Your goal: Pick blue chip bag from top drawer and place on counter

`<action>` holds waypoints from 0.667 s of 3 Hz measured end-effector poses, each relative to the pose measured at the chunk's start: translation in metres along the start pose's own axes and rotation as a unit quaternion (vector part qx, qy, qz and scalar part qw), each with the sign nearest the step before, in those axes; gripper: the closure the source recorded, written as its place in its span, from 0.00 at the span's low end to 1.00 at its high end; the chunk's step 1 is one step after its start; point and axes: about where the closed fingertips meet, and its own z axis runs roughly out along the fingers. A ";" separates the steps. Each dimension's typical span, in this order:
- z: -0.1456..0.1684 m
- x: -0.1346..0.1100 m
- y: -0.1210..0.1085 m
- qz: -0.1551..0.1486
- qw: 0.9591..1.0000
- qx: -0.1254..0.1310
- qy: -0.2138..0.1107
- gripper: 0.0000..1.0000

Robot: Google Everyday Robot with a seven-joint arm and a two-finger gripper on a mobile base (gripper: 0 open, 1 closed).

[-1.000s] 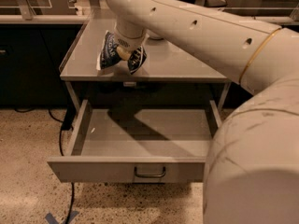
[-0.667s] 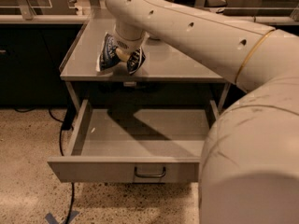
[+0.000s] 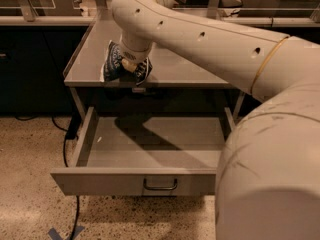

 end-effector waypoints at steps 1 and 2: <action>0.011 0.002 0.008 -0.006 1.000 -0.008 -0.006 1.00; 0.009 0.001 0.007 -0.006 1.000 -0.009 -0.006 1.00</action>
Offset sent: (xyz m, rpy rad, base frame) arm -0.0009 0.0054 -0.0227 0.0193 0.0140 0.0327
